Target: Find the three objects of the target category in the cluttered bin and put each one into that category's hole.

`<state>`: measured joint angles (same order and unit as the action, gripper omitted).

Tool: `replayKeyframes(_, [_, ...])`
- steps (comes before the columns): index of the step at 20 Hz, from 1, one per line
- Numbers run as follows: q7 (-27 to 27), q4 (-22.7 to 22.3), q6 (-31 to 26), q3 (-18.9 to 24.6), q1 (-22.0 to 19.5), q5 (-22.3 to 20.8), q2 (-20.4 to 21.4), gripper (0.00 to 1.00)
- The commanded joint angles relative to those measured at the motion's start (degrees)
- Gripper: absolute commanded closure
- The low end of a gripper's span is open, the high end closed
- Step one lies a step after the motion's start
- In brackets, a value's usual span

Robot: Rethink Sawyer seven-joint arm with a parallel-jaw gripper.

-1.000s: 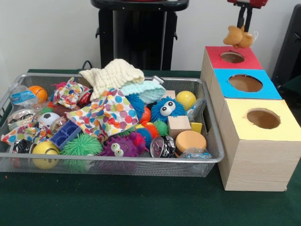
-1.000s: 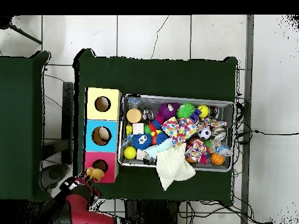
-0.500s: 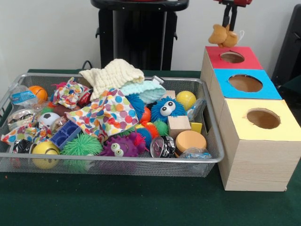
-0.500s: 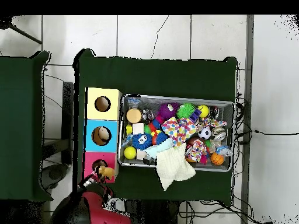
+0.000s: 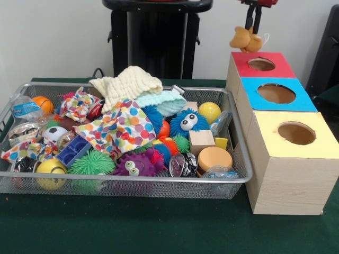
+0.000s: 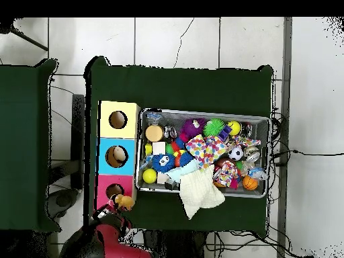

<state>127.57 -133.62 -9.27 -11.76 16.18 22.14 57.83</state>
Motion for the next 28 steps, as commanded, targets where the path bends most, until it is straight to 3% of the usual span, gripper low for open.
replayKeyframes(1, [7.75,2.37,-3.95,0.86,2.93,-1.59,-2.47,1.00])
replayKeyframes(15, [9.04,7.44,-8.19,-1.51,6.02,-0.13,-4.66,1.00])
replayKeyframes(28, [7.56,6.46,-8.64,-0.79,4.21,-0.66,-3.41,1.00])
